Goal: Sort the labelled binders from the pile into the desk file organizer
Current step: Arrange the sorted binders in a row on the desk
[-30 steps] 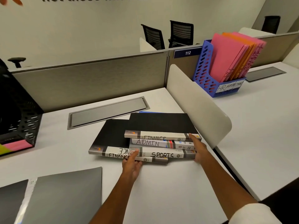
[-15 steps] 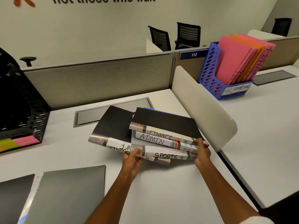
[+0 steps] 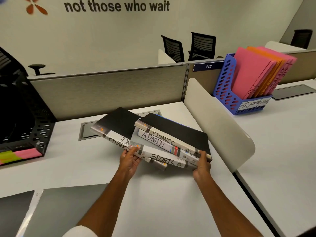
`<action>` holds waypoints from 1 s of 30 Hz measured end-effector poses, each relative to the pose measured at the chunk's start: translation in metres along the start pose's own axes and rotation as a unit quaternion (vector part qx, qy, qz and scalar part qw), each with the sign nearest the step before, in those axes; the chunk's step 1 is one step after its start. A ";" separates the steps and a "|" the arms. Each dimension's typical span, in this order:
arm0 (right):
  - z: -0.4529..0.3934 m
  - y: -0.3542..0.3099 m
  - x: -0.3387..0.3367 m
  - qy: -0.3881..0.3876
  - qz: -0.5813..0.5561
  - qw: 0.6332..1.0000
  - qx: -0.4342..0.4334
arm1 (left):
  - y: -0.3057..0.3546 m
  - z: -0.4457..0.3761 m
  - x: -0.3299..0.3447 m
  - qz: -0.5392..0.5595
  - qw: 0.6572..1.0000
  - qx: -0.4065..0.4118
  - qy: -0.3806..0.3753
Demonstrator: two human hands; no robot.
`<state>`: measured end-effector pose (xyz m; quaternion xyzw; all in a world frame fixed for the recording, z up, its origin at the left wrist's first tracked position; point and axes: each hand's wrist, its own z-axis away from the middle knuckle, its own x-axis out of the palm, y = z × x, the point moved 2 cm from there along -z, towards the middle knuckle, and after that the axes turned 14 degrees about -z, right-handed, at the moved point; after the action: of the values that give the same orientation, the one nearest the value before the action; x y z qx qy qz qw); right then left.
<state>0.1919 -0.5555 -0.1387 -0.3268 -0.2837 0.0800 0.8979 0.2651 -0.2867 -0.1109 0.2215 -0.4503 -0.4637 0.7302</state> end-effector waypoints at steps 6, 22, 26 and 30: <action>-0.005 0.014 0.030 -0.019 0.009 0.999 0.026 | 0.021 -0.026 -0.012 -0.034 0.998 -0.008 0.044; -0.031 0.040 0.074 -0.021 0.005 0.999 0.028 | 0.037 -0.072 -0.019 -0.071 0.995 -0.019 0.065; -0.025 0.046 0.085 -0.026 0.001 0.999 0.035 | 0.046 -0.066 -0.018 -0.080 0.993 -0.014 0.082; -0.016 0.043 0.090 -0.006 0.034 0.999 0.014 | 0.053 -0.055 -0.017 -0.061 0.997 -0.010 0.049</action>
<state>0.2772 -0.5011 -0.1345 -0.3237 -0.2764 0.1165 0.8973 0.3355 -0.2515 -0.1067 0.2640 -0.3953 -0.5007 0.7234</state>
